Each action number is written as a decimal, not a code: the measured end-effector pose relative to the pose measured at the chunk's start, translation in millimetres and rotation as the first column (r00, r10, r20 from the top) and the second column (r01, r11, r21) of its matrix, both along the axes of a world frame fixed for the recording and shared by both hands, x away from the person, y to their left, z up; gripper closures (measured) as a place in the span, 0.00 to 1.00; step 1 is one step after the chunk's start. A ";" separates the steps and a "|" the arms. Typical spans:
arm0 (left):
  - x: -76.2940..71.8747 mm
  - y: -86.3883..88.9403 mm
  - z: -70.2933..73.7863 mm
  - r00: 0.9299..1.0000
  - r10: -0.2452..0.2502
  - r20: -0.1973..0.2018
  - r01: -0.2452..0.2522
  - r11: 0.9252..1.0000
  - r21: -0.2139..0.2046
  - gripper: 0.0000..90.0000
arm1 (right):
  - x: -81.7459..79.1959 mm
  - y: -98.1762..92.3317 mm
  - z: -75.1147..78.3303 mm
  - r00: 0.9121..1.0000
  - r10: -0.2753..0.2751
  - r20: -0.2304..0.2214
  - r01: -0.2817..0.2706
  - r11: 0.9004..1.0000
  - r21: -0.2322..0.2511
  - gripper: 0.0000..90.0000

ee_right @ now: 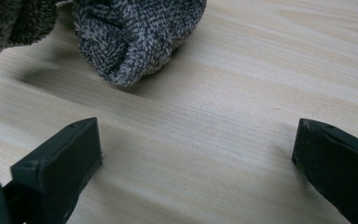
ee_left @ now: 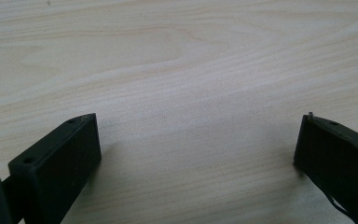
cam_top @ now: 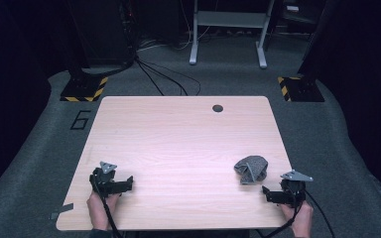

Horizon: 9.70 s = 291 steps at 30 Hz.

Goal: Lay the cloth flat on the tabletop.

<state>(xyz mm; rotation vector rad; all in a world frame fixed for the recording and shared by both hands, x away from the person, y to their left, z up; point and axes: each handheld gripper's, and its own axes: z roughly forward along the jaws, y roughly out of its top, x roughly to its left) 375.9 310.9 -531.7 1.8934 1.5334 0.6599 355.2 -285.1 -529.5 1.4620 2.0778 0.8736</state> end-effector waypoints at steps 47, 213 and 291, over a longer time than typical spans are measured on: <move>-0.5 -0.5 0.2 1.000 0.003 -0.001 -0.003 1.000 0.002 0.01 | 22.9 38.1 66.7 0.994 0.073 0.078 -0.081 0.992 0.097 0.01; 3.8 -123.6 24.3 0.874 -0.483 0.051 0.485 0.871 -0.079 0.17 | -7.3 220.5 43.4 0.886 0.451 0.109 -0.451 0.892 -0.021 0.56; 28.4 -133.0 49.7 0.858 -0.507 0.083 0.514 0.846 -0.141 0.93 | 18.6 184.7 99.6 0.892 0.395 0.218 -0.388 0.918 -0.079 0.94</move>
